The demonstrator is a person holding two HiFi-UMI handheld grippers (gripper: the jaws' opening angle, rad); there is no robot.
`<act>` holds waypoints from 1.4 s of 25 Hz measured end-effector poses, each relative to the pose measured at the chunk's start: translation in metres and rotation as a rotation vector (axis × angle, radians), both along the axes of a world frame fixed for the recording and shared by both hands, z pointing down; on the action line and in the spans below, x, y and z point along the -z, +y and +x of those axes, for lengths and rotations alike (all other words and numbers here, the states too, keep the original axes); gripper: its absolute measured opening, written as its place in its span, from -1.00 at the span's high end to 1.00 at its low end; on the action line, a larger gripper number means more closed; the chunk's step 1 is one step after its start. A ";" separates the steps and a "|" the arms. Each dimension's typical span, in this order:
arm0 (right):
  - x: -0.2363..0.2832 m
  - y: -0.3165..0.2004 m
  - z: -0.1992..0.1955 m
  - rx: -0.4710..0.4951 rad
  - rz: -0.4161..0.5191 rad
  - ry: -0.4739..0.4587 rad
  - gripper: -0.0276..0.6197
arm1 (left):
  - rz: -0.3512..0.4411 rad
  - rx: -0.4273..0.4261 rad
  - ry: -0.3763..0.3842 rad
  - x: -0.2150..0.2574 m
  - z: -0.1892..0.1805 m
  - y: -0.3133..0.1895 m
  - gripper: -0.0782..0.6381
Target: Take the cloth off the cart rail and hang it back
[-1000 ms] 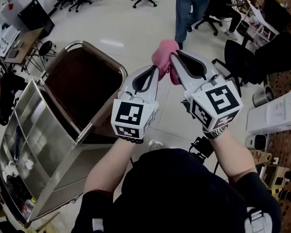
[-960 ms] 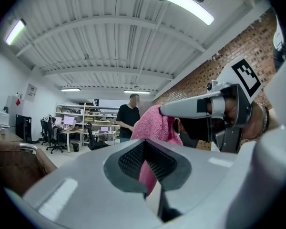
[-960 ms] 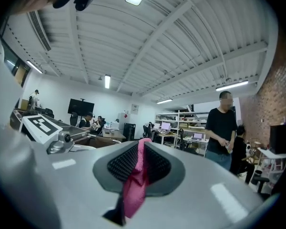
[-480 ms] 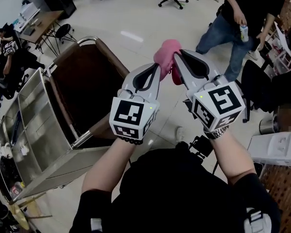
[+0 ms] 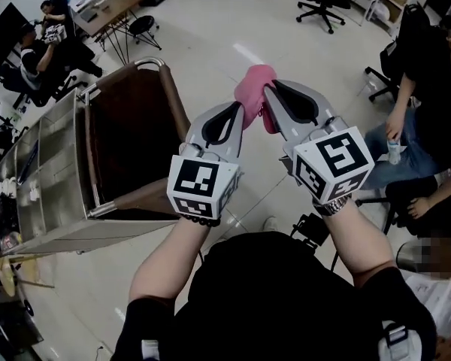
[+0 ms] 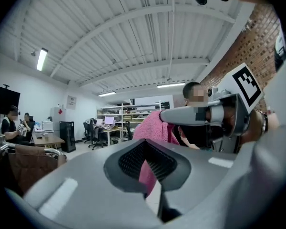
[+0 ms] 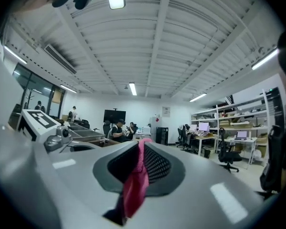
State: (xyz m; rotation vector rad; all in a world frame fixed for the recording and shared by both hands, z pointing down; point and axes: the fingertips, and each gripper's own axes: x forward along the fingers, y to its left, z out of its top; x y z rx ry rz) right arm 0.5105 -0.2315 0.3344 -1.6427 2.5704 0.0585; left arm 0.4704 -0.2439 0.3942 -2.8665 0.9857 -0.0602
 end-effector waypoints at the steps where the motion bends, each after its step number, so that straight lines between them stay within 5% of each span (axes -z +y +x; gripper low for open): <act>1: 0.000 -0.002 0.007 0.021 0.001 -0.002 0.81 | 0.004 0.020 -0.004 -0.001 0.006 -0.001 0.77; 17: -0.016 -0.070 0.046 0.281 -0.004 -0.037 0.81 | -0.016 0.301 -0.007 -0.009 0.040 -0.059 0.77; 35: -0.004 -0.231 -0.036 0.529 0.025 -0.018 0.81 | 0.017 0.538 0.062 0.009 -0.030 -0.190 0.77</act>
